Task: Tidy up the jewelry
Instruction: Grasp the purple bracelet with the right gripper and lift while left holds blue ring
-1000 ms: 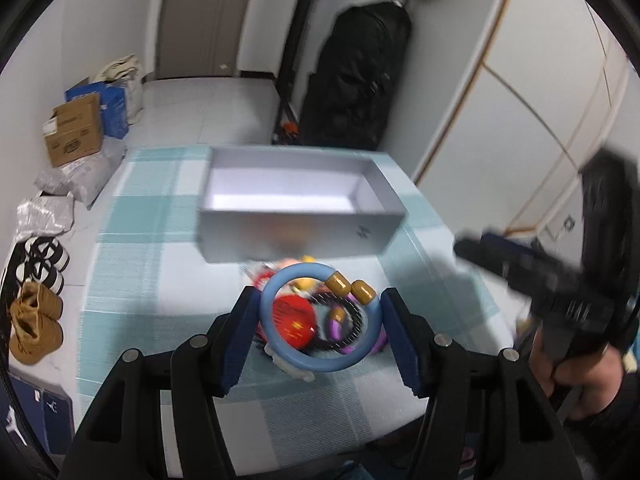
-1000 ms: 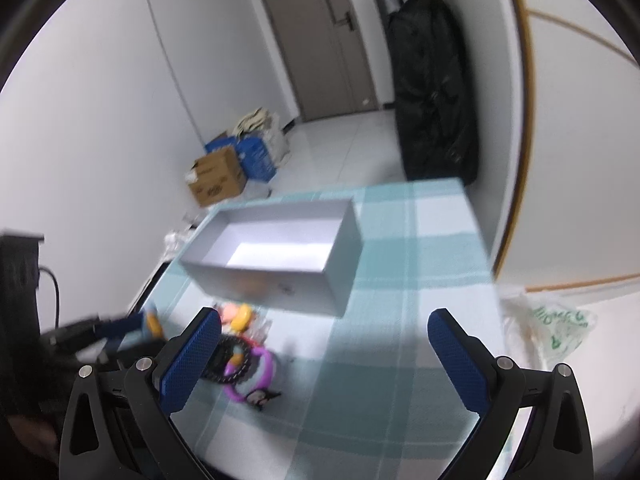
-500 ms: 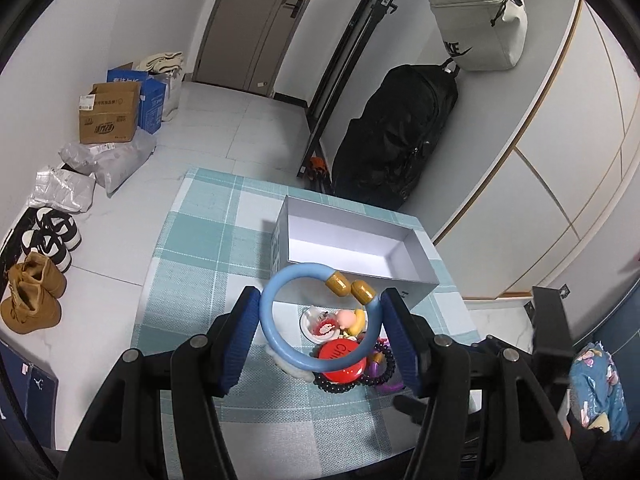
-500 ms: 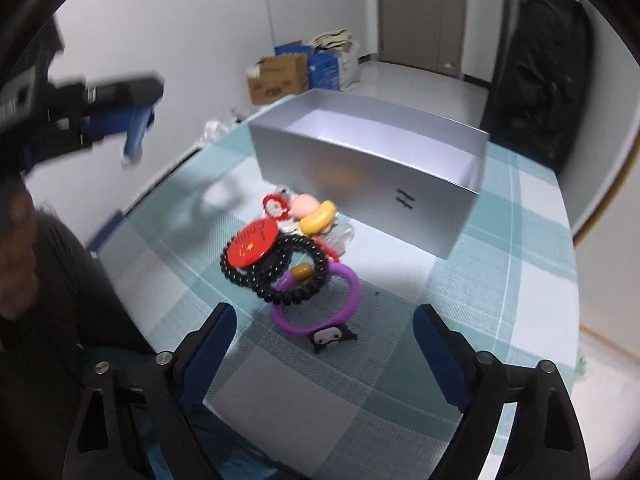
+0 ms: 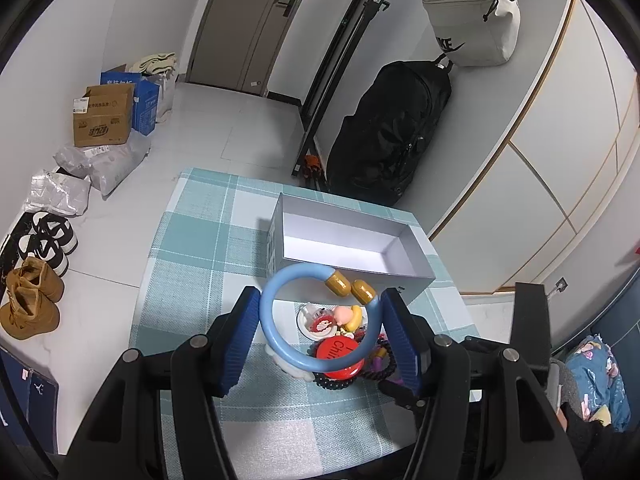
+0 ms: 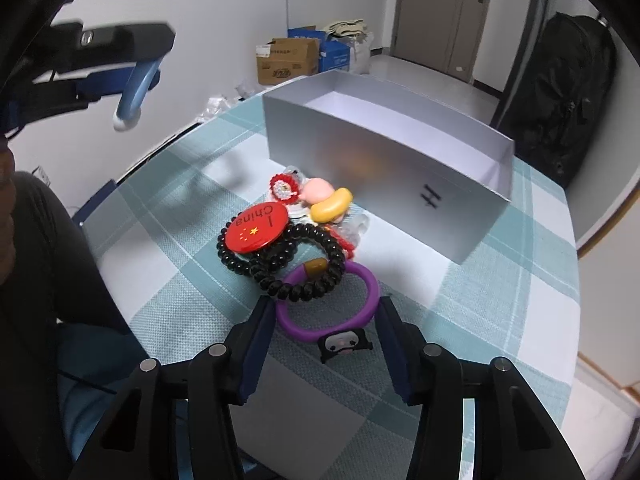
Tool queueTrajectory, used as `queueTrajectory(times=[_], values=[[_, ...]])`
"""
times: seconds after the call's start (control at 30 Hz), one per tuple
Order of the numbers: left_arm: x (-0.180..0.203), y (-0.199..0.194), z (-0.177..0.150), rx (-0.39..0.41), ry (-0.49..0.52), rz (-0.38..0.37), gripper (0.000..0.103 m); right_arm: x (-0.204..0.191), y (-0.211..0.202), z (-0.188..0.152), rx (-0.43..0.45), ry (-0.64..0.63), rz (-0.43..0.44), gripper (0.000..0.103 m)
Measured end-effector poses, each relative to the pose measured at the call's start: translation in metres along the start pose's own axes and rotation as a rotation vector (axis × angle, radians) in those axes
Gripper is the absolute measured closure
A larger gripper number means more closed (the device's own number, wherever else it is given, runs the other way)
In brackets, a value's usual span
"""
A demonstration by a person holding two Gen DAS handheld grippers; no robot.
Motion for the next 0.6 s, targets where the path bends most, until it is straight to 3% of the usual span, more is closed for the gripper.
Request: queueTrajectory(times=[0.33, 0.53, 0.57, 0.6], values=[[0.008, 0.010, -0.002, -0.017, -0.003, -0.013, 0.046, 0.027, -0.010, -0.004, 0.007, 0.079, -0.016, 0.054], [0.007, 0.014, -0.007, -0.037, -0.011, -0.002, 0.046, 0.050, -0.024, -0.002, 0.038, 0.221, 0.081, 0.055], [0.007, 0.015, -0.008, -0.039, -0.012, -0.001, 0.046, 0.056, -0.026, -0.001, 0.043, 0.258, 0.099, 0.075], [0.007, 0.016, -0.008, -0.041, -0.013, 0.000, 0.046, 0.060, -0.027, 0.000, 0.043, 0.290, 0.119, 0.087]])
Point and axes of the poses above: each gripper's, at about its wrist camera, not at the fingertips, and y roughly the way its jaws point, x to its right, z to its top, the point moved 6 cm from there along y, roughly the way its jaws point, and after that the axes turned 15 degrees about -z, right-handed, at the moved point
